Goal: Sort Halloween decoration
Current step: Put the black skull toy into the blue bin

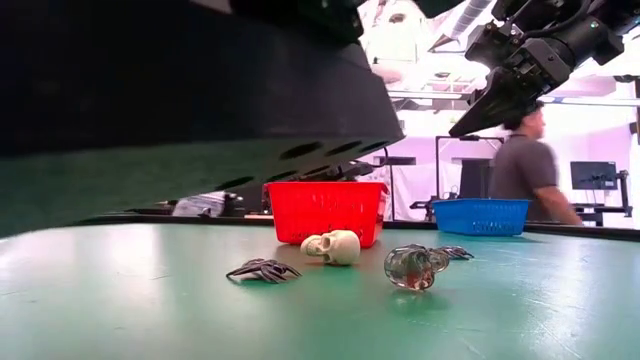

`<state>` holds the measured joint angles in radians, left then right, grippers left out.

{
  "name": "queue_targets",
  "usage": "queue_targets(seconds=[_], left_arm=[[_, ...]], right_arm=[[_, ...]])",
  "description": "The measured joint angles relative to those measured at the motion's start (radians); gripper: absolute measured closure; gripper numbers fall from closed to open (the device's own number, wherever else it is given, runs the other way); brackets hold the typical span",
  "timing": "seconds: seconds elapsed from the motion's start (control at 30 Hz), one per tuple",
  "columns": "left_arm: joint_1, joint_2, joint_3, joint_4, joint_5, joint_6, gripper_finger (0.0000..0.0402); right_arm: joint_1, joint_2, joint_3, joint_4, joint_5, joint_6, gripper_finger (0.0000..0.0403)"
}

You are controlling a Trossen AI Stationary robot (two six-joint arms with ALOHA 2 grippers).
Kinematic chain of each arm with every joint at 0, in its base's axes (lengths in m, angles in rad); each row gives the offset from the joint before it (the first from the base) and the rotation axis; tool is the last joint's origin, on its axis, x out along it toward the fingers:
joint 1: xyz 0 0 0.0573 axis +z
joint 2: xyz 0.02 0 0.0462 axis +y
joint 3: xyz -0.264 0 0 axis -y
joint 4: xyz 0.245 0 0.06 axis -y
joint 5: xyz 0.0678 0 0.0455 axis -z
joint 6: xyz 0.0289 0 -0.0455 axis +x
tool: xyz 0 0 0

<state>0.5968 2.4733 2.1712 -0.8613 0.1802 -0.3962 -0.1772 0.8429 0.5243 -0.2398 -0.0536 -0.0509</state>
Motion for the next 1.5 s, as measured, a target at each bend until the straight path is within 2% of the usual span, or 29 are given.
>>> queue_targets(seconds=[0.47, 0.6, 0.73, 1.17, 1.5], left_arm=[[0.003, 0.006, 0.0, 0.004, 0.001, -0.036, 0.0249], [0.014, 0.019, 0.001, 0.041, 0.103, -0.07, 0.0249], [0.013, 0.027, 0.008, 0.047, 0.108, -0.087, 0.0249], [0.011, 0.028, 0.008, 0.024, 0.114, -0.033, 0.0249], [0.01, 0.029, 0.008, 0.017, 0.123, -0.004, 0.0249]], right_arm=[[0.018, 0.0, 0.06, -0.014, 0.0, 0.026, 0.0225], [0.048, 0.0, 0.069, -0.016, 0.0, 0.062, 0.0225], [0.081, 0.0, 0.079, -0.015, 0.0, 0.078, 0.0225], [0.172, 0.0, 0.115, -0.014, 0.001, 0.08, 0.0225], [0.177, 0.0, 0.116, -0.012, 0.003, 0.08, 0.0225]])
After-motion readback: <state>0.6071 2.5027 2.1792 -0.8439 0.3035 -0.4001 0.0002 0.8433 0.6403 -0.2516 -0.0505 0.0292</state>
